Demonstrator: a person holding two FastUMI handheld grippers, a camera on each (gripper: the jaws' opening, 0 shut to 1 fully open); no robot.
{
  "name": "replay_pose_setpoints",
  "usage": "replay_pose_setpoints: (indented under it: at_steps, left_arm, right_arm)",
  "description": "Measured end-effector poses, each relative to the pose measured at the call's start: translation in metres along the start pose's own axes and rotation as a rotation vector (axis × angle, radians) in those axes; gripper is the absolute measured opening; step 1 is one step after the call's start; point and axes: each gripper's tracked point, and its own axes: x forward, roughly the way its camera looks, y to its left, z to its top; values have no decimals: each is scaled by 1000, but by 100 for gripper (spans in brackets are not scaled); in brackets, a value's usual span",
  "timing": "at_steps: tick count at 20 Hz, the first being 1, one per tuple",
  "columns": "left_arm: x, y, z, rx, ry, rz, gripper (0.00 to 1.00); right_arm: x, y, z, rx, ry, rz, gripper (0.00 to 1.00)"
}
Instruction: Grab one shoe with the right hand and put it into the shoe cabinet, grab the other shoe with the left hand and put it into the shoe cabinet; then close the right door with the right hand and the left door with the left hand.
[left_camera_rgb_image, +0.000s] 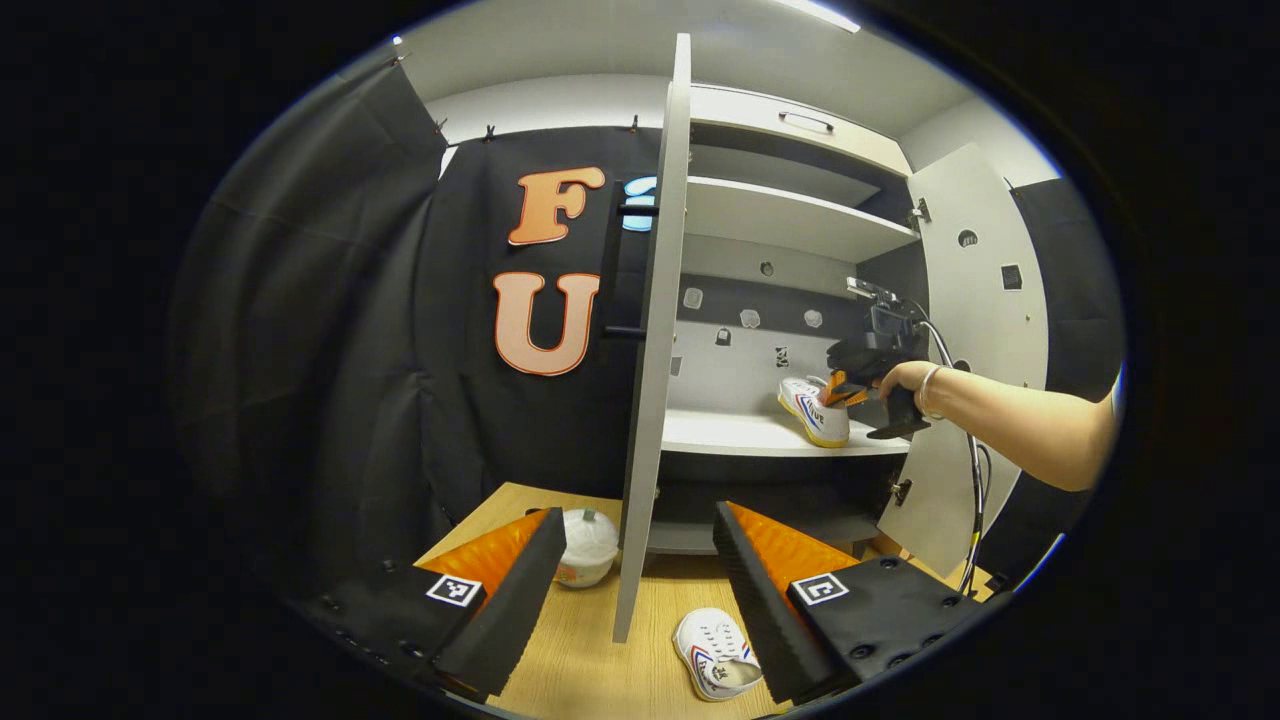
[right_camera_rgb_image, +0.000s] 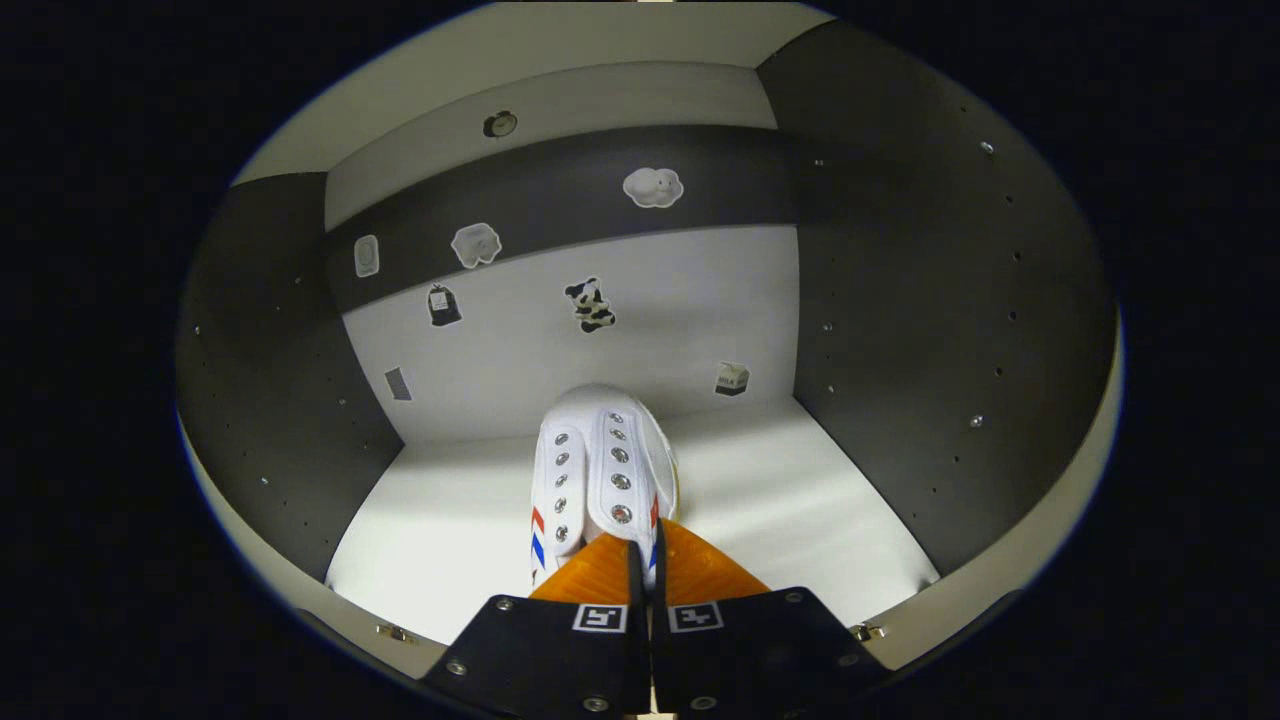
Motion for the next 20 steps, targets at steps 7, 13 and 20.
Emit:
replay_pose_setpoints:
  at_steps: [7,13,20]
  left_arm:
    - [3,-4,1,7,-3,-6,97]
    - [-2,-11,1,6,-7,-15,97]
    - [-12,-28,-13,13,10,-43,97]
  right_arm:
    - [8,-3,-4,0,15,-19,7]
    - [-33,-2,29,-27,-122,-12,18]
    - [-118,-10,14,-116,-254,-3,42]
